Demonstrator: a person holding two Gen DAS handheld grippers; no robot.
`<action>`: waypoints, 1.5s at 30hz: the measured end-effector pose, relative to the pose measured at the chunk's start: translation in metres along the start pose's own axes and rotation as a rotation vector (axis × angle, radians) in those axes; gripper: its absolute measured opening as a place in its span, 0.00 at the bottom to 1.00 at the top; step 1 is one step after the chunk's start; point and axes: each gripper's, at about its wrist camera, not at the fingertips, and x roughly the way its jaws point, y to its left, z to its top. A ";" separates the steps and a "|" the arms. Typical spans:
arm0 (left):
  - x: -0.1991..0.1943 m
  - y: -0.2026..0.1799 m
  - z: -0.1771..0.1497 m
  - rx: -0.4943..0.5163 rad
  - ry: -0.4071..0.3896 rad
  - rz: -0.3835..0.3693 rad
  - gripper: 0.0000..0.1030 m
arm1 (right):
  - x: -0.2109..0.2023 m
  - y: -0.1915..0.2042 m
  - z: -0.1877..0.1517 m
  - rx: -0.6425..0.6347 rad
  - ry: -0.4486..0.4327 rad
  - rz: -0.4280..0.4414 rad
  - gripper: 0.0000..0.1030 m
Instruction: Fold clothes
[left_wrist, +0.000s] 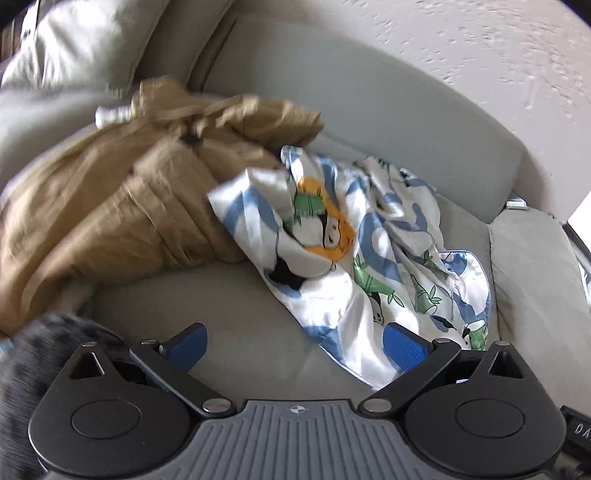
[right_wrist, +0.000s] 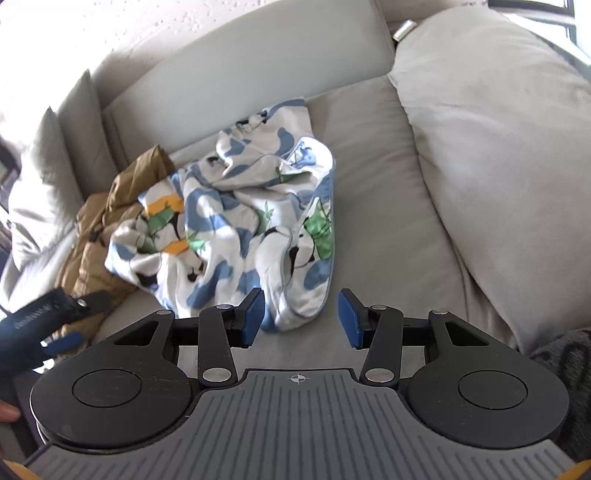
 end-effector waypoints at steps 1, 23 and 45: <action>0.007 0.001 0.002 -0.029 0.029 -0.002 0.98 | 0.004 -0.005 0.001 0.018 -0.010 0.018 0.49; 0.049 0.017 -0.028 -0.571 0.162 -0.310 0.45 | 0.027 -0.055 -0.002 0.145 -0.176 0.217 0.53; 0.070 0.024 -0.039 -0.677 0.077 -0.296 0.40 | 0.026 -0.064 0.000 0.173 -0.192 0.211 0.53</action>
